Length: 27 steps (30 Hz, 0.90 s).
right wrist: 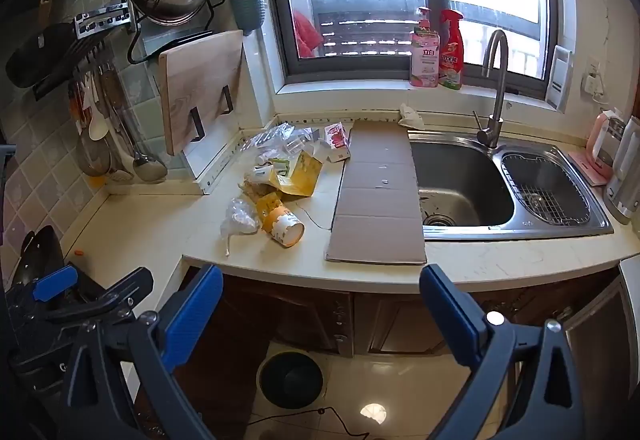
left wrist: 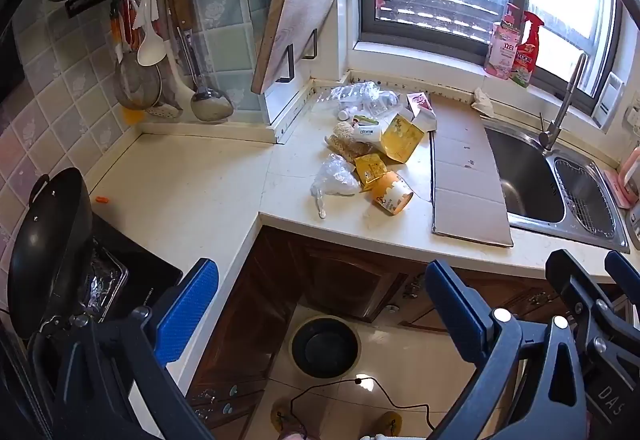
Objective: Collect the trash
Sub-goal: 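Move both tools toward the trash pile on the counter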
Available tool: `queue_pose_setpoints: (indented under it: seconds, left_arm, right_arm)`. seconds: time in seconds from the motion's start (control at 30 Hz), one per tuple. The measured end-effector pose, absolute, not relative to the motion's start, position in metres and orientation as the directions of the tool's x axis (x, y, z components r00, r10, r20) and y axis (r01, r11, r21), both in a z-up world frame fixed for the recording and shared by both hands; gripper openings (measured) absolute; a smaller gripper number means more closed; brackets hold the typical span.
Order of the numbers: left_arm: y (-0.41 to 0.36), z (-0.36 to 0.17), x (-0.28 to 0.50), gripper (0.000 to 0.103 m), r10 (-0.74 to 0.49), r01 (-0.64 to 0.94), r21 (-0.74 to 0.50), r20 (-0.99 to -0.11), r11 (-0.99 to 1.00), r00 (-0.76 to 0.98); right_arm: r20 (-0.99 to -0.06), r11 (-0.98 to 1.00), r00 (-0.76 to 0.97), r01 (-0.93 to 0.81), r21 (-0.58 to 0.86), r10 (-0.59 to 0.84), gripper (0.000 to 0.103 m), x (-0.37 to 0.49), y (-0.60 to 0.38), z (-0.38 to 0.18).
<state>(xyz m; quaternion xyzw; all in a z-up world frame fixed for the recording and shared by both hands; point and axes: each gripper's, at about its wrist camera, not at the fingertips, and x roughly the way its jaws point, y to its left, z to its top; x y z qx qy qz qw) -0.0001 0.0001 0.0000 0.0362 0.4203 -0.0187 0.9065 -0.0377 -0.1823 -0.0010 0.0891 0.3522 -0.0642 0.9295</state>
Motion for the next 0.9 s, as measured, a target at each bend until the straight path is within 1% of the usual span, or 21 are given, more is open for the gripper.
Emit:
queue_pose_setpoints:
  seconds: [0.2, 0.43, 0.9]
  left_arm:
    - [-0.004, -0.002, 0.0, 0.101, -0.004, 0.066, 0.05, -0.768, 0.997, 0.641]
    - [-0.001, -0.001, 0.0, 0.1, -0.028, 0.076, 0.028, -0.766, 0.997, 0.643]
    - [0.0, -0.003, -0.011, 0.099, -0.023, 0.07, 0.029, -0.769, 0.997, 0.639]
  right_arm:
    - [-0.666, 0.977, 0.743, 0.184, 0.106, -0.068, 0.1, -0.039, -0.182, -0.002]
    - [-0.669, 0.976, 0.741, 0.183, 0.117, -0.059, 0.1, -0.043, -0.179, -0.007]
    - [-0.678, 0.976, 0.734, 0.174, 0.135, -0.037, 0.1, -0.047, -0.184, -0.01]
